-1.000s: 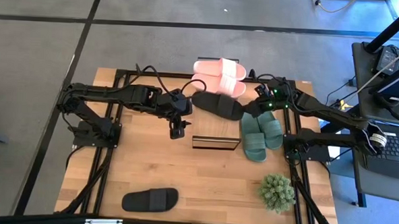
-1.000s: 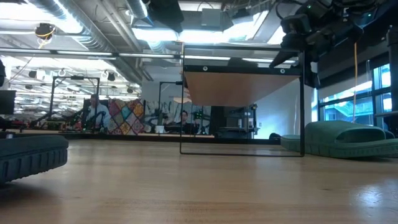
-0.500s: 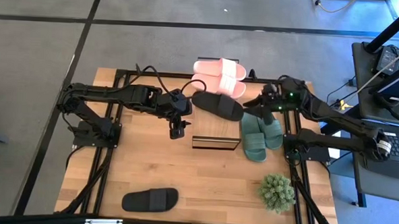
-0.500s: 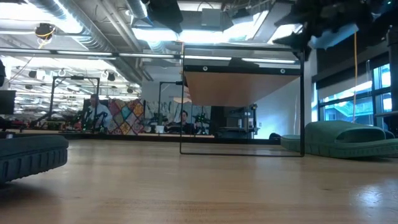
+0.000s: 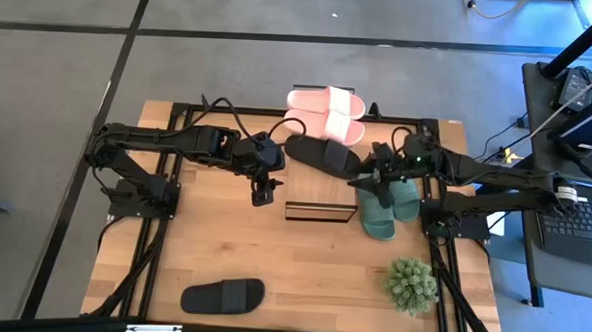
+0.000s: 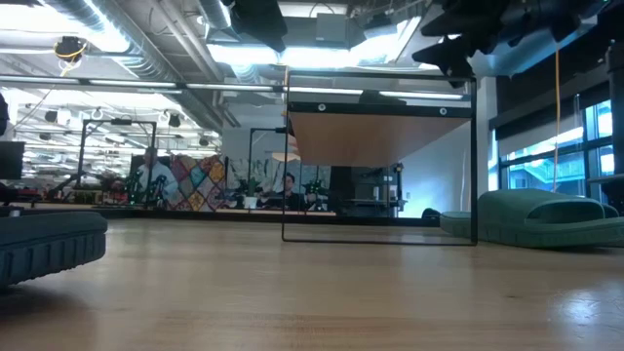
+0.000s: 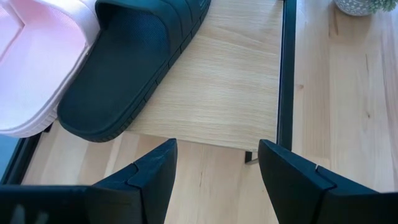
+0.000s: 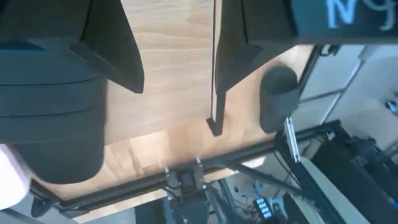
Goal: Pick and place slides into the shelf
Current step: Put the top black slide on the shelf
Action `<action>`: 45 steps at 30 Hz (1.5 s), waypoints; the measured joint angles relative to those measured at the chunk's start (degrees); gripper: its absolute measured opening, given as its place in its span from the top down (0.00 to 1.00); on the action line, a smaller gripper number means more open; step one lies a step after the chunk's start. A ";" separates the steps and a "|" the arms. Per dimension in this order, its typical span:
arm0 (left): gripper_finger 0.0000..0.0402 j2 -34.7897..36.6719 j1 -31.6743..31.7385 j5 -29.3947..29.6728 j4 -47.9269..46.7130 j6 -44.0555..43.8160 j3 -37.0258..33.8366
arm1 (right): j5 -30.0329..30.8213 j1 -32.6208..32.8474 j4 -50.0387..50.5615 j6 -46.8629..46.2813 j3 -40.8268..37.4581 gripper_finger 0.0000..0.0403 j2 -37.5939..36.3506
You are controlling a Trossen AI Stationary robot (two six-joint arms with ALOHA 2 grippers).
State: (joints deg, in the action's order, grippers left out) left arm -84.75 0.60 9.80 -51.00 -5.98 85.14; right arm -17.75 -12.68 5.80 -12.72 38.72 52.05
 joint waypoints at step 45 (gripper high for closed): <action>0.46 0.00 0.00 0.01 -0.01 -0.94 0.00 | 34.40 13.05 27.93 11.79 22.69 0.51 28.16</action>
State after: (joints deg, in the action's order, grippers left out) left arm -84.75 0.60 9.80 -51.00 -6.92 85.14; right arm 16.64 0.36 33.74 -0.93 61.41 80.20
